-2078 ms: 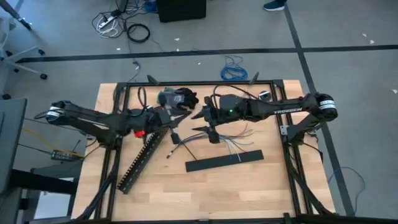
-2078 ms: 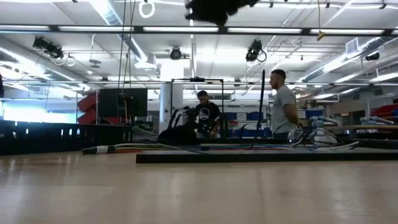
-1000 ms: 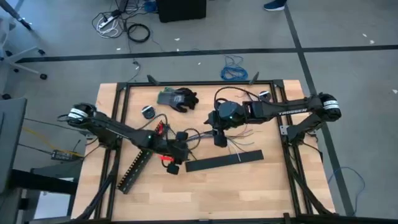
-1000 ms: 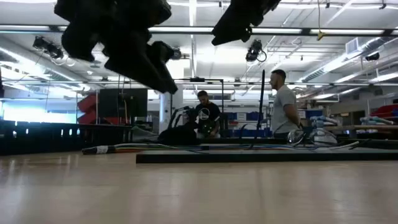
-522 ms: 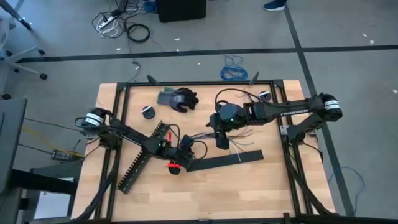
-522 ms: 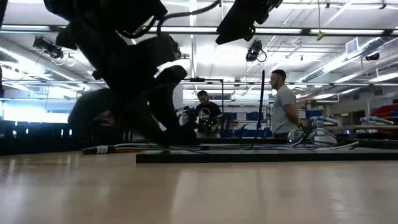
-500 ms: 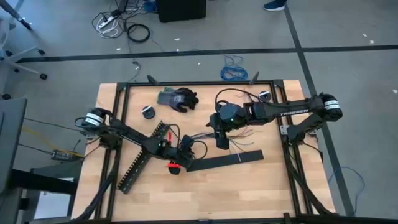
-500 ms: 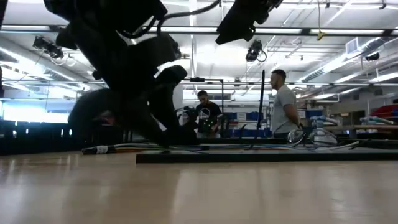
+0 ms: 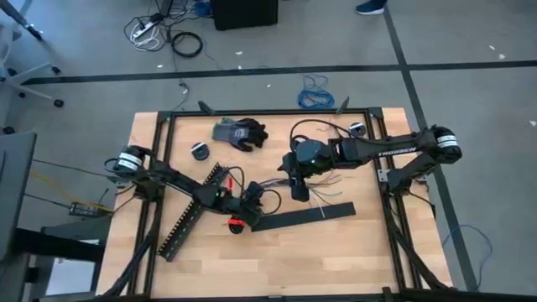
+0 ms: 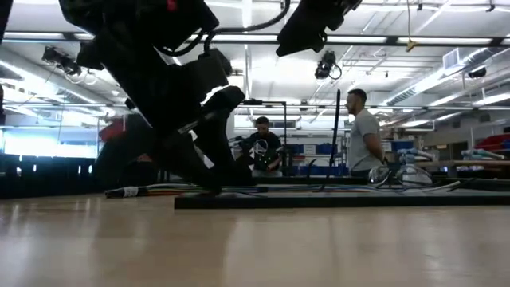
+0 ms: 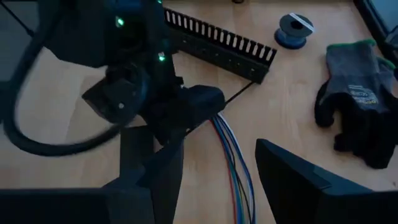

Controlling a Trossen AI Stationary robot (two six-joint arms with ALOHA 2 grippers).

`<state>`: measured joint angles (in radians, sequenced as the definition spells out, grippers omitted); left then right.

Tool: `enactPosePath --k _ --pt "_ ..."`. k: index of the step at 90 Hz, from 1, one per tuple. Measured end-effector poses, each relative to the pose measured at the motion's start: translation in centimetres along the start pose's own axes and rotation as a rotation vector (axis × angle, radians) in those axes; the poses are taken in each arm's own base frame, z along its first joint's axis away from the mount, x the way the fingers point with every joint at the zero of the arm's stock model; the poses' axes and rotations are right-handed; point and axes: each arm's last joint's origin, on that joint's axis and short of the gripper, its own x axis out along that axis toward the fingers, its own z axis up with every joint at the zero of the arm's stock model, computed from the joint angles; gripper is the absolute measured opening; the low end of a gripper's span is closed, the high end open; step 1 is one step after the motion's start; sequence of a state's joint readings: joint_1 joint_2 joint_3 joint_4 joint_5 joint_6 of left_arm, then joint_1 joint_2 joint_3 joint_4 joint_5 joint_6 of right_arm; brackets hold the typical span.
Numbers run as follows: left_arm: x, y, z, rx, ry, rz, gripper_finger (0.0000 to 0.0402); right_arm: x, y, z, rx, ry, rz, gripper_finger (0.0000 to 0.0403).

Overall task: Ziptie cables
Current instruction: Wrap the other black zip tie on the cable wires

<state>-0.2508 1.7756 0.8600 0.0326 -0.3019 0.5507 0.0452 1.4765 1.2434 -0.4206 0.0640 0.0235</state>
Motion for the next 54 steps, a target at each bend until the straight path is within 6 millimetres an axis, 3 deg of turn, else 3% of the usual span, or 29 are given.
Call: enactPosePath --k 34,42,54 --pt "1.1 0.4 -0.7 0.006 0.033 -0.057 0.0124 0.0 0.0 0.1 0.011 -0.008 0.002 0.0194" --pt "1.4 0.4 -0.4 0.021 0.054 -0.043 0.0093 0.0 0.0 0.1 0.013 -0.008 0.005 0.0194" --pt "1.2 0.4 0.8 0.039 0.084 0.051 0.0014 0.0 0.0 0.1 0.020 -0.006 0.007 0.0191"
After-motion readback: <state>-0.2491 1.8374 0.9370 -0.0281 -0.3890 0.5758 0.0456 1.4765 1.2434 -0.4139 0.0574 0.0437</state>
